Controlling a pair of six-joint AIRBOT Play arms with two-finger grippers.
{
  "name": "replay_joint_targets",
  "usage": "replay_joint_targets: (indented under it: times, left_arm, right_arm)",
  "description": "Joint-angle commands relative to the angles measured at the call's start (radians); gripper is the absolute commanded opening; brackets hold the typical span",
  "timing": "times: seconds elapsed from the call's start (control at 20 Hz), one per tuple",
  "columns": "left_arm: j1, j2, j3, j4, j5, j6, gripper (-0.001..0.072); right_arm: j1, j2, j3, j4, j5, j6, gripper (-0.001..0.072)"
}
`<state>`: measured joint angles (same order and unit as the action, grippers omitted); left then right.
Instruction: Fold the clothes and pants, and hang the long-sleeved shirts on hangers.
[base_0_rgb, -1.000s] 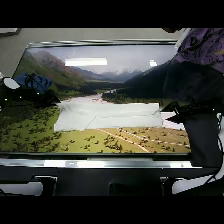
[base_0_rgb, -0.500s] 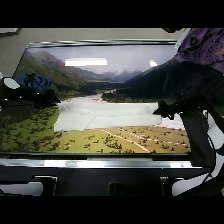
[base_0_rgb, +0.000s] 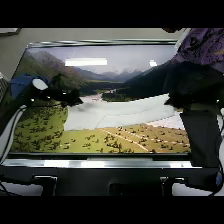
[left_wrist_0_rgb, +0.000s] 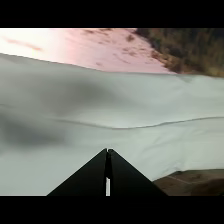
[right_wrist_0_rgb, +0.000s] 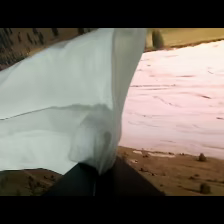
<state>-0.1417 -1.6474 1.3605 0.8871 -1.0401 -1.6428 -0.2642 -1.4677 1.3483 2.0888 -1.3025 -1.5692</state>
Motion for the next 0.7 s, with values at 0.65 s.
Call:
replay_joint_targets:
  times: [0.65]
  left_arm:
    - [-0.685,-0.56,0.534,-0.514,0.413,-0.137,0.0017]
  right_arm:
    - [0.001,0.248,0.213,-0.227,-0.315,0.194,0.0028]
